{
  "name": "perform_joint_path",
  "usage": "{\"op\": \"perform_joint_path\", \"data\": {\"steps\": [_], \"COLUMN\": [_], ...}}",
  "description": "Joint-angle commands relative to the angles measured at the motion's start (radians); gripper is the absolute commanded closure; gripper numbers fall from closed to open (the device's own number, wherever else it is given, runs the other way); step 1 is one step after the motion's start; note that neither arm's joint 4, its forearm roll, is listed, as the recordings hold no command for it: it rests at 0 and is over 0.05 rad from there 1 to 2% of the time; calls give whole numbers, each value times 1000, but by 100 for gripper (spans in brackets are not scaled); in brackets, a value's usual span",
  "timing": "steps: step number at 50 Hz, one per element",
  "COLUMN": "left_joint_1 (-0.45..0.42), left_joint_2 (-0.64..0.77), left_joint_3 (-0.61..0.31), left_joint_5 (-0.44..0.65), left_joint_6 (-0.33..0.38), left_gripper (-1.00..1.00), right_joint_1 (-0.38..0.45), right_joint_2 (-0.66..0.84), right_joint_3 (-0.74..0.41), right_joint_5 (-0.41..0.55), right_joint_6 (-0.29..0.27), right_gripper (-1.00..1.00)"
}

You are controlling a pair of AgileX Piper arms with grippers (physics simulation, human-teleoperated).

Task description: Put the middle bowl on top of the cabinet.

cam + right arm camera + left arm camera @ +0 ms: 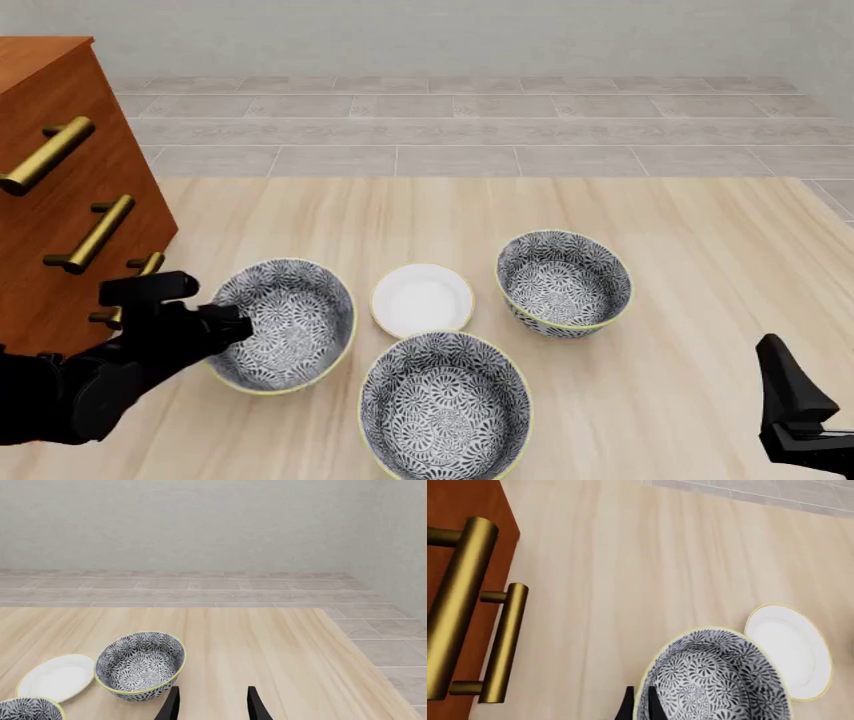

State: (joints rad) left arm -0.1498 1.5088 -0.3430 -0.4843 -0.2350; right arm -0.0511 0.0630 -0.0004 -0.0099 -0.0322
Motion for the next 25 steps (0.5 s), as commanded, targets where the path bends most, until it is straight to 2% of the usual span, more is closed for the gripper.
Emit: {"op": "perform_joint_path", "data": {"steps": [1,25], "left_joint_1": [-3,-13], "left_joint_2": [-125,-351], "left_joint_3": [34,53], "left_joint_5": [43,166], "left_joint_6": [7,6], "left_gripper": [100,100], "right_joint_1": [-1,-5], "right_joint_2": [2,-5], "right_joint_3": [0,0], "right_joint_5": [-2,0], "right_joint_6": [2,0], "right_gripper": [-100,-100]}}
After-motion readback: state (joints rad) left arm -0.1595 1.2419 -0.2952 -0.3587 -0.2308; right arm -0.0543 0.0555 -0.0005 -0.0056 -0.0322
